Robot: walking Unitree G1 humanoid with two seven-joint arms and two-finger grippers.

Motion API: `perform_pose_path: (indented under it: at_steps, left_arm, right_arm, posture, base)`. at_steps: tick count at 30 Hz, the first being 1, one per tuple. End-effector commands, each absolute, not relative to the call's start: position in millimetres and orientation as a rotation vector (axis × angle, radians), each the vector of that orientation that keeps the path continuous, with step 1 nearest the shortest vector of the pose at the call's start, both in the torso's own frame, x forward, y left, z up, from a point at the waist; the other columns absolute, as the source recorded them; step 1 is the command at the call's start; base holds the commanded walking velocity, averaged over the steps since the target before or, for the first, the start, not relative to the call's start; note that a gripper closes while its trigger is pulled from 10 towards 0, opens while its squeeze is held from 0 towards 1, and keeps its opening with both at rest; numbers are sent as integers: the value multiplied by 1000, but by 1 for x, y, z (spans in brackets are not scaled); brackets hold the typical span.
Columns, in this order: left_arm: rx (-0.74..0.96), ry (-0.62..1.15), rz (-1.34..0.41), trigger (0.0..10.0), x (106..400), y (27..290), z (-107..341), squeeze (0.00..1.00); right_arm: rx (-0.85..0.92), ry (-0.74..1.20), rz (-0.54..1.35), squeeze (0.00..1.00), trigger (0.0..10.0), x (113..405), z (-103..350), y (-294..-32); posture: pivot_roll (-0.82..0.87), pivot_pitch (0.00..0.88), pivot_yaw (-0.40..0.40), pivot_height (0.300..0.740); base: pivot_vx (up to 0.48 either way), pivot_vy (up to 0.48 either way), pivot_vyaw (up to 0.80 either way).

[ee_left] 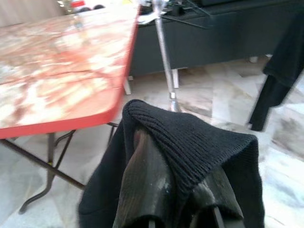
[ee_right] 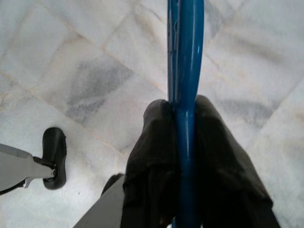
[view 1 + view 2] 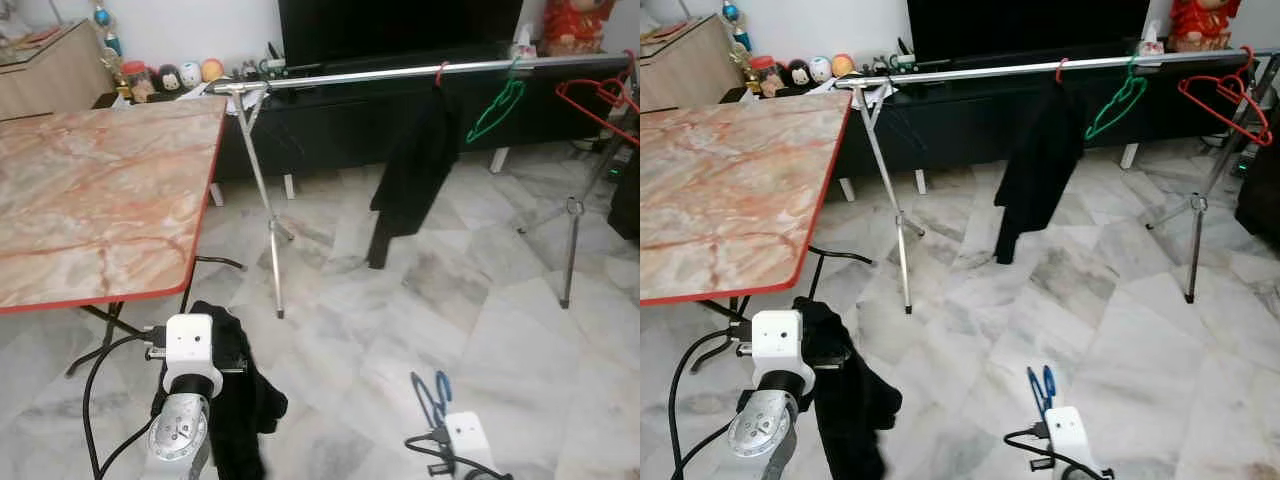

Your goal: Hang hanger

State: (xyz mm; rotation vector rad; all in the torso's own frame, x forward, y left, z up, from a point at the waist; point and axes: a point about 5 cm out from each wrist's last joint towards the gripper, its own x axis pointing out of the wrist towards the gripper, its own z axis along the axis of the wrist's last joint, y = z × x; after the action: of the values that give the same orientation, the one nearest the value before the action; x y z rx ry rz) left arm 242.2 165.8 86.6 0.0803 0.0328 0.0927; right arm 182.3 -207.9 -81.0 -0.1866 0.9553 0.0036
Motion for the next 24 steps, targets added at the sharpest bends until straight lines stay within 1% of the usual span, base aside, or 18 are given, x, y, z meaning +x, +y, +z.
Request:
perform_pose_path:
  at_steps: [1,6,8,12,24]
  left_arm:
    - [85,11,123,10000,245,173,92,0]
    - [84,12,123,10000,245,173,92,0]
    - [83,11,122,10000,246,173,93,0]
    - [83,11,122,10000,246,173,93,0]
    - [88,10,128,10000,245,175,94,0]
  right_arm:
    - [-182,959,34,0,10000,179,-84,-198]
    - [-204,956,38,0,10000,179,-84,-199]
    - [-175,959,29,0,10000,179,-84,-198]
    - [-172,959,28,0,10000,179,-84,-198]
    - [-138,954,28,0,10000,178,-85,-195]
  posture:
    - [-119,0,87,740]
    - [-118,0,87,740]
    - [-120,0,89,740]
    - [-120,0,89,740]
    - [-107,0,88,740]
  base:
    - [0,469,0]
    - [0,468,745]
    - [0,469,769]
    - [0,469,769]
    - [0,467,0]
